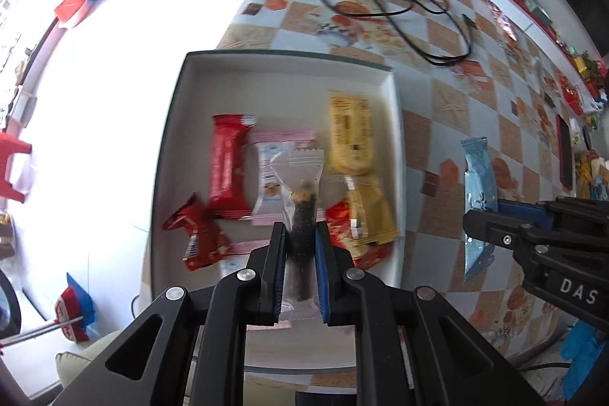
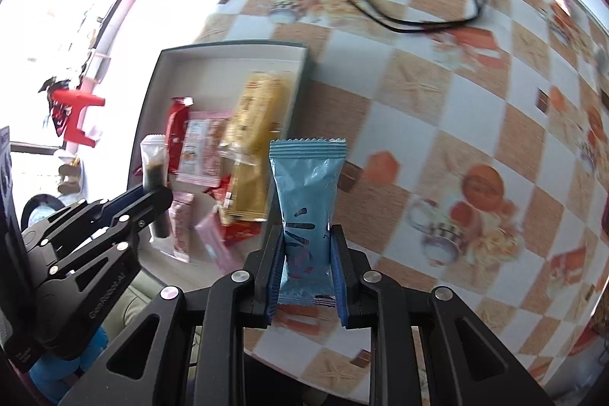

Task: Organize snacks
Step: 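Carry the dark bar and light-blue pack over the white tray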

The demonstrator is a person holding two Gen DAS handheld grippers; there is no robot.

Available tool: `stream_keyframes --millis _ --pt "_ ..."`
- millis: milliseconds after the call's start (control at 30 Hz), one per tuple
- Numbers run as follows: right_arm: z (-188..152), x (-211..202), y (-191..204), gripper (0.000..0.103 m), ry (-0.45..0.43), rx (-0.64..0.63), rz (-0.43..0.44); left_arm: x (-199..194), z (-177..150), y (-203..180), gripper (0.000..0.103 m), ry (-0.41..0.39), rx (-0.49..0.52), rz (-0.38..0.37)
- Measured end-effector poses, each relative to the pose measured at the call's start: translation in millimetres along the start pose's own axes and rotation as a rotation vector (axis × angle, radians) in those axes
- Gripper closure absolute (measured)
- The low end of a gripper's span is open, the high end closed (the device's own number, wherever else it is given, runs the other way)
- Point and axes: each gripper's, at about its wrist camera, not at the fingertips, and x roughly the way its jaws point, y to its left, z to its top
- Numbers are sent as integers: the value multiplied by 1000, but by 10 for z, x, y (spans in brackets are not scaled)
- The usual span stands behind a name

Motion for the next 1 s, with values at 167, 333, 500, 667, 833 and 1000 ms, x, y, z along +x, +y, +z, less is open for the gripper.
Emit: stream_keyframes --millis 167,333,500,667,833,1000 --pt "171 128 310 79 12 -56 10 76 -5 184 87 21 -31 22" --pt "250 259 501 79 32 -91 9 169 -23 252 87 44 -50 21" --pt "233 349 553 79 53 -96 -1 226 -46 264 87 60 -55 17" --pt "211 373 539 79 61 -86 -4 291 -50 265 87 73 -52 15" --pt "243 403 535 79 68 -70 -1 361 -21 266 87 86 -48 19" --pt "300 474 561 79 82 -68 -1 437 6 272 87 100 -46 25"
